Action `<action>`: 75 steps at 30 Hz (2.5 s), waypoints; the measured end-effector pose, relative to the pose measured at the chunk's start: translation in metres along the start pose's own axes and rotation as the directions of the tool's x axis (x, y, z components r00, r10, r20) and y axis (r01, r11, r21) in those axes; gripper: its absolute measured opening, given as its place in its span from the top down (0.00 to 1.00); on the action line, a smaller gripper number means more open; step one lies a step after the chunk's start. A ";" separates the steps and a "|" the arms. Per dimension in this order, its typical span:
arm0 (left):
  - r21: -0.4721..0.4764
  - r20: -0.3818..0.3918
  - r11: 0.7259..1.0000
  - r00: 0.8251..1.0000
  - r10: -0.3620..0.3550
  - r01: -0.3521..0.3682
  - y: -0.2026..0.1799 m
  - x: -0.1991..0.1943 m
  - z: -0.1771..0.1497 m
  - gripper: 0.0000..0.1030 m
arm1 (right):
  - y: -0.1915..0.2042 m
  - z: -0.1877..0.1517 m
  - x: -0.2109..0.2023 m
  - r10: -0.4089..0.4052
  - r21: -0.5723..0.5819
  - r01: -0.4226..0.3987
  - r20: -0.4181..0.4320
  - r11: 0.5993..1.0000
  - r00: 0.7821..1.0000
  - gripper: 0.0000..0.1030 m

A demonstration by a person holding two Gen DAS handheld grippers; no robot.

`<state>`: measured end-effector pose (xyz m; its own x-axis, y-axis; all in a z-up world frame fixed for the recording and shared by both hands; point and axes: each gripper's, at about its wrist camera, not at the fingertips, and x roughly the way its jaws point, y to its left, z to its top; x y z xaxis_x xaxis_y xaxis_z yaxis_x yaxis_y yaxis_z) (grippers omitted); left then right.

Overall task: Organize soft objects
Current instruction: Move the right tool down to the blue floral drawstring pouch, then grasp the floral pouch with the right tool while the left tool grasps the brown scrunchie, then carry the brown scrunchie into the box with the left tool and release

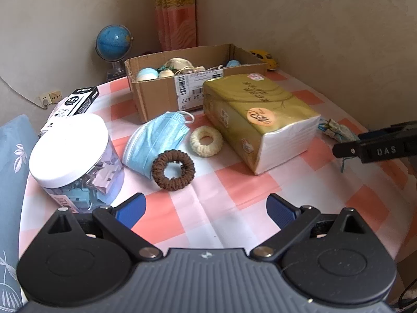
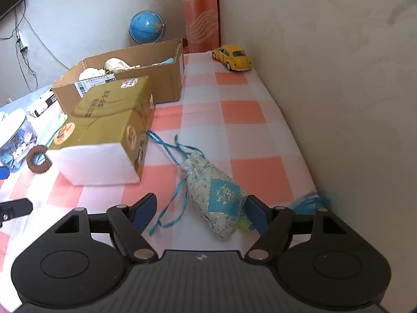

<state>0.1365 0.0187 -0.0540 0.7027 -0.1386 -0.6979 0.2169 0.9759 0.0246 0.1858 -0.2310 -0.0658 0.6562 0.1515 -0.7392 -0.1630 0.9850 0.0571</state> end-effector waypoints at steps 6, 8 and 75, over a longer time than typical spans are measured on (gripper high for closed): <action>0.011 0.018 0.998 0.998 0.057 -0.057 0.004 0.010 0.004 0.10 | 0.003 0.003 0.009 0.011 -0.026 -0.011 0.014 1.000 1.000 0.15; 0.013 0.022 0.996 0.996 0.086 -0.086 0.004 0.015 0.007 0.23 | 0.004 0.000 0.008 0.014 -0.027 -0.013 0.018 1.000 1.000 0.10; 0.173 0.087 0.985 0.996 -0.022 0.007 0.018 -0.028 0.088 0.64 | 0.009 0.015 -0.077 -0.034 -0.148 0.060 0.175 0.987 0.984 0.52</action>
<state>0.1808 0.0257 0.0288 0.7537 -0.1742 -0.6337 0.3357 0.9310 0.1434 0.1447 -0.2324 0.0014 0.7803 0.1305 -0.6117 -0.2304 0.9692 -0.0871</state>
